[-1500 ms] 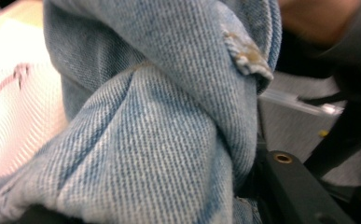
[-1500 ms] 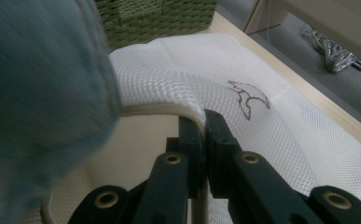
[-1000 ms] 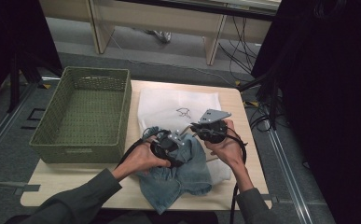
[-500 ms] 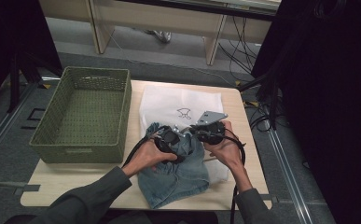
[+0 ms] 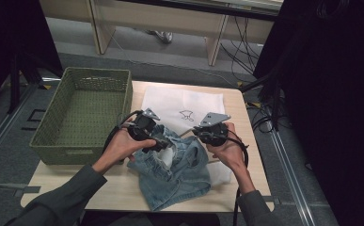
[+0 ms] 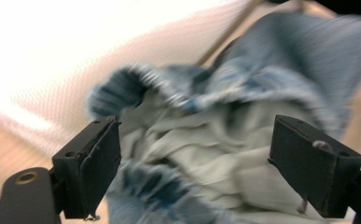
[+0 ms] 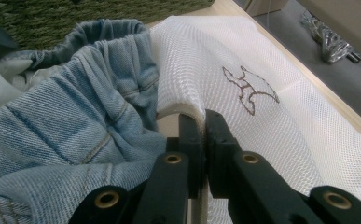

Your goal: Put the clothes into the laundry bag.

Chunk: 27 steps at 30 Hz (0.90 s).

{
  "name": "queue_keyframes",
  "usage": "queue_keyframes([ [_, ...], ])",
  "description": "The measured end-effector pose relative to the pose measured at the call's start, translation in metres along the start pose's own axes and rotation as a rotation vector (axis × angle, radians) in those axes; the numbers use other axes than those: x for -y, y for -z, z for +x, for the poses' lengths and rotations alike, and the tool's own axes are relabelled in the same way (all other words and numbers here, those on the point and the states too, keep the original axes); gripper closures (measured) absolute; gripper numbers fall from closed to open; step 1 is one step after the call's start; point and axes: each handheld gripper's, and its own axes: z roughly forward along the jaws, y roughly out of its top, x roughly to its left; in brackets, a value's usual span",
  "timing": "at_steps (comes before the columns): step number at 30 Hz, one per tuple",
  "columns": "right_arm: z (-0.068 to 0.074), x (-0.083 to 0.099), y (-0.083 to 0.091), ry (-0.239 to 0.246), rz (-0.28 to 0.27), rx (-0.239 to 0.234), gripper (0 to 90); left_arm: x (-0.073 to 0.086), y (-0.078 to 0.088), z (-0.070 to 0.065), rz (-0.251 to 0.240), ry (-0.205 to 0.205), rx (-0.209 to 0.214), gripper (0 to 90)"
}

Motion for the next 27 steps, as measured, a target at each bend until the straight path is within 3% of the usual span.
queue_keyframes([
  [3,-0.001,0.0,0.0,0.012,-0.008,-0.004,87.6,0.003,-0.018,0.012,0.042,0.068,-0.003,15.7],
  [6,-0.001,0.0,0.0,0.005,-0.001,-0.004,87.6,0.003,-0.027,0.017,0.054,0.083,-0.023,15.7],
  [9,-0.001,0.0,-0.001,0.004,-0.005,-0.004,87.6,0.006,-0.042,0.027,0.102,0.137,-0.02,17.2],
  [10,-0.001,0.0,-0.001,0.007,-0.005,-0.003,87.6,0.007,-0.045,0.03,0.145,0.126,-0.019,17.3],
  [11,-0.001,0.0,0.0,0.008,-0.005,-0.006,87.6,0.009,-0.048,0.03,0.147,0.14,-0.017,17.0],
  [12,-0.001,0.0,0.0,0.009,-0.005,-0.003,87.6,0.01,-0.05,0.03,0.161,0.122,-0.009,17.3],
  [13,-0.001,0.0,0.0,0.008,-0.006,-0.004,87.6,0.012,-0.051,0.028,0.15,0.092,-0.005,24.1],
  [14,-0.001,0.0,0.0,0.009,-0.006,-0.007,87.6,0.014,-0.051,0.025,0.124,0.088,-0.023,38.3],
  [15,0.0,0.0,0.0,0.005,0.001,-0.006,87.6,0.014,-0.051,0.025,0.124,0.088,-0.023,45.4],
  [16,0.0,0.0,-0.001,0.02,0.001,-0.011,87.6,0.014,-0.048,0.021,0.091,0.022,-0.052,59.7],
  [17,0.0,0.0,-0.001,0.018,0.001,-0.01,87.6,0.013,-0.043,0.018,0.061,-0.018,-0.071,65.6],
  [18,0.0,0.0,-0.002,0.02,-0.005,-0.011,87.6,0.012,-0.039,0.015,0.042,-0.033,-0.076,71.3],
  [19,0.0,0.0,-0.001,0.007,-0.002,-0.001,87.6,0.012,-0.035,0.009,0.021,-0.063,-0.067,73.4],
  [23,-0.002,-0.001,0.001,-0.008,-0.01,-0.002,87.7,0.011,-0.013,-0.025,0.007,-0.249,-0.013,76.7],
  [24,-0.003,-0.002,0.001,-0.003,-0.021,-0.001,87.7,0.011,-0.013,-0.025,0.007,-0.249,-0.013,77.6],
  [25,-0.003,-0.002,0.001,-0.02,-0.02,0.004,87.7,0.011,-0.012,-0.042,0.005,-0.301,0.037,78.0],
  [26,-0.002,-0.004,0.001,-0.018,-0.019,0.001,87.6,0.01,-0.013,-0.047,0.011,-0.327,0.024,78.0],
  [27,-0.001,-0.005,0.001,-0.012,-0.025,0.007,87.7,0.01,-0.016,-0.052,0.005,-0.325,0.028,77.8],
])
